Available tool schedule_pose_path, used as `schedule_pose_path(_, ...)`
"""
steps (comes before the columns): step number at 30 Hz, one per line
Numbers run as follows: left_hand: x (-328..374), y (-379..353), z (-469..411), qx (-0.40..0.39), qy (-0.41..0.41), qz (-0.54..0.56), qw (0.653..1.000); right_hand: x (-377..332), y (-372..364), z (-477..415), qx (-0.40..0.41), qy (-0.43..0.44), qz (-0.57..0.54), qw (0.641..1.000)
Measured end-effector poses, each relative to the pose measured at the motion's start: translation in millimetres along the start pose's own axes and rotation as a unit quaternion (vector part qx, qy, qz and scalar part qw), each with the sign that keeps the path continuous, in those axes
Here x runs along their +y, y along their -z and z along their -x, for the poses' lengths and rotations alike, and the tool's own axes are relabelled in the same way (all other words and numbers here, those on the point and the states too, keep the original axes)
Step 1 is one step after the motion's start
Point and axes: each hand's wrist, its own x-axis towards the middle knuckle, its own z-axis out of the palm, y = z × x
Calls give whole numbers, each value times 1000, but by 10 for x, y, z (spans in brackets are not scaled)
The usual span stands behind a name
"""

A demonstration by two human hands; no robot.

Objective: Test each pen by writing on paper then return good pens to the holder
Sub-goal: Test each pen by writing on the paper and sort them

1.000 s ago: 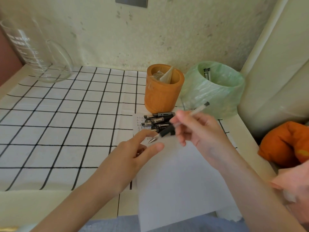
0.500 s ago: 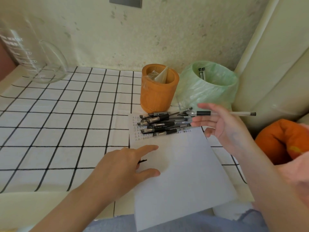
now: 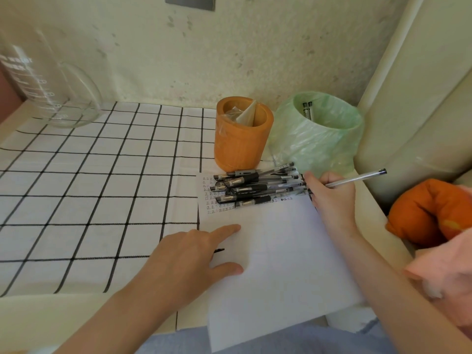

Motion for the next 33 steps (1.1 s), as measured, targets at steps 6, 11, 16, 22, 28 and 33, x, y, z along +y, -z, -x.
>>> schedule_pose_path(6,-4,-12,-1,5,-1,3,1000,72,-35,2,14,22,40,999)
schedule_pose_path(11,3,-3,4,3,-1,0,1000,85,-40,-3,13,31,47,998)
schedule_pose_path(16,11,7,-1,-2,0,-4,1000,86,-39,-1,8,36,48,998)
schedule_pose_path(22,8,-4,-1,7,-2,-6,1000,102,-39,-4,6,43,58,997)
schedule_pose_path(28,14,6,5,-1,-1,-4,1000,121,-35,-17,14,46,53,997)
schedule_pose_path(33,5,9,-8,-1,1,-4,1000,122,-34,-18,8,47,53,997)
